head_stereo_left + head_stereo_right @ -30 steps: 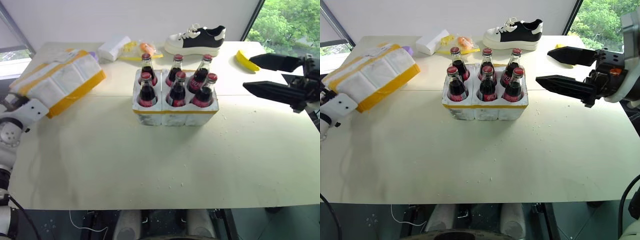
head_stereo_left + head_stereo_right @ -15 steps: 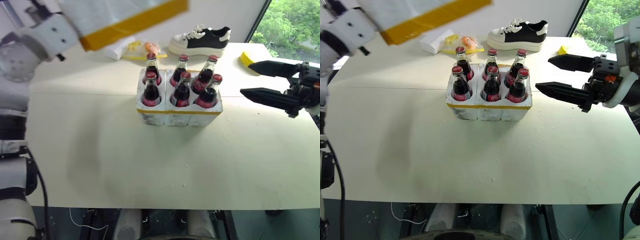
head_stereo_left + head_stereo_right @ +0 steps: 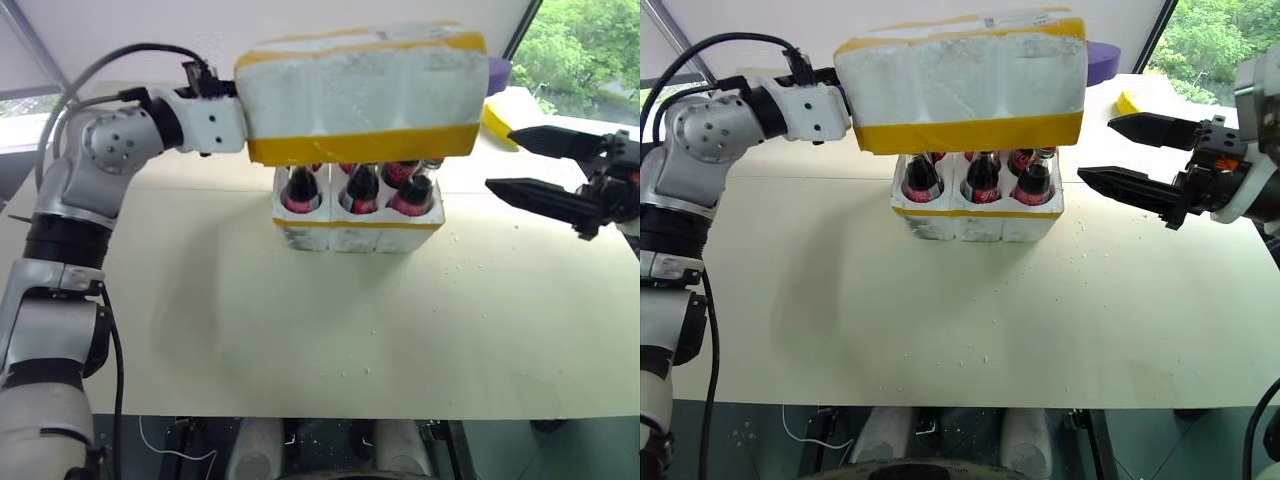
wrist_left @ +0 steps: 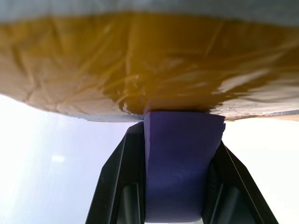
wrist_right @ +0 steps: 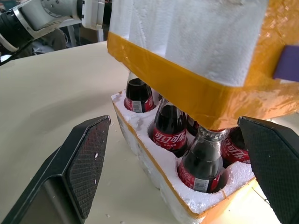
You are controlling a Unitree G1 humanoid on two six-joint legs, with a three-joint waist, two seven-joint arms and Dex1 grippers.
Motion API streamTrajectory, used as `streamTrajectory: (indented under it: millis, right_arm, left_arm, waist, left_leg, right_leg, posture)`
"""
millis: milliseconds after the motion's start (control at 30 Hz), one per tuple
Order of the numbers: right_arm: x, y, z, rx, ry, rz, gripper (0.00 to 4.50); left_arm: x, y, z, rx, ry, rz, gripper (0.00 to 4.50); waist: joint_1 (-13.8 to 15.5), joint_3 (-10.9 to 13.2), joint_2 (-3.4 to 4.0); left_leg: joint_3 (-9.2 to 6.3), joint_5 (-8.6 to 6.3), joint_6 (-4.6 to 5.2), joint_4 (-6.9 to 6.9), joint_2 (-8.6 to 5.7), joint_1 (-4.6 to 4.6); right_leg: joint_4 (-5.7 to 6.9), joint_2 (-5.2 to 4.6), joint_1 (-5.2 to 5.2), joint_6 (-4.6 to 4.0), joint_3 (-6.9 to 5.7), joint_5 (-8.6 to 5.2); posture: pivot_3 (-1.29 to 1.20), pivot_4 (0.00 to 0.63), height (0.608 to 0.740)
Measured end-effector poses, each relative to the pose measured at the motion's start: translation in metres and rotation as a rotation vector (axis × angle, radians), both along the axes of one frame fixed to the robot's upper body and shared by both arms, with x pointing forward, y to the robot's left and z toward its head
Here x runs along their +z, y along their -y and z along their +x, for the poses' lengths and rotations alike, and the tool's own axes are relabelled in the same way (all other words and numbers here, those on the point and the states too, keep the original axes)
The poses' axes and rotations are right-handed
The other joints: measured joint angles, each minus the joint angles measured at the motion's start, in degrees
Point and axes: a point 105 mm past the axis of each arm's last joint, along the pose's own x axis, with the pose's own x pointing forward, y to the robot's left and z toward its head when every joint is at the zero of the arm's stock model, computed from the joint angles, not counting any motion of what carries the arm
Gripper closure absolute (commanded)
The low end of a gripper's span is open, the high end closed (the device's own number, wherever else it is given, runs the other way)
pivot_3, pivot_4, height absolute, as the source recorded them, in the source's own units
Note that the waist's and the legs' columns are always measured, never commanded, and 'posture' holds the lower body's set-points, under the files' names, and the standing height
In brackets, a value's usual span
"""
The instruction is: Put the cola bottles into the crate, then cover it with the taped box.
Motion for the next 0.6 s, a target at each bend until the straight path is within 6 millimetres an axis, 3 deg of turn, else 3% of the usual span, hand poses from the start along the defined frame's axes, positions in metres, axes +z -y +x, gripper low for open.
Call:
streamTrajectory:
  millis: [300, 433, 533, 600]
  right_arm:
    - [-0.001, 0.0, -0.001, -0.013, 0.0, 0.01, 0.0]
    - [0.002, -0.001, -0.001, -0.014, 0.012, 0.018, 0.0]
    - [0.002, 0.0, 0.0, -0.012, 0.015, 0.028, 0.0]
    - [0.001, -0.001, 0.001, -0.008, 0.012, 0.027, 0.0]
  left_arm:
    - [-0.011, 0.012, -0.002, 0.001, 0.057, 0.102, 3.26]
    - [-0.022, 0.019, -0.006, -0.008, 0.065, 0.119, 1.87]
    - [-0.03, 0.019, -0.009, -0.003, 0.057, 0.139, 0.24]
    - [-0.036, 0.015, -0.012, 0.008, 0.041, 0.146, 0.05]
  waist:
    - [-0.07, 0.0, 0.0]
    - [-0.08, 0.0, 0.0]
    - [-0.09, 0.0, 0.0]
    - [-0.11, 0.0, 0.0]
  left_leg:
    - [-0.07, 0.0, 0.0, 0.0, 0.01, 0.0]
    - [-0.09, 0.0, 0.01, 0.01, 0.01, 0.01]
    - [-0.09, 0.0, 0.01, 0.0, 0.01, 0.01]
    - [-0.09, 0.0, 0.01, 0.0, 0.02, 0.02]
  right_leg:
    - [0.01, 0.01, 0.0, 0.0, 0.0, 0.0]
    - [0.01, 0.01, 0.0, 0.0, 0.0, 0.0]
    - [0.02, 0.01, 0.0, 0.0, 0.0, 0.0]
    - [0.01, 0.01, 0.0, 0.0, 0.0, 0.0]
  posture:
    - [0.0, 0.15, 0.74]
    - [0.0, 0.15, 0.74]
    - [0.0, 0.15, 0.74]
    - [0.0, 0.15, 0.74]
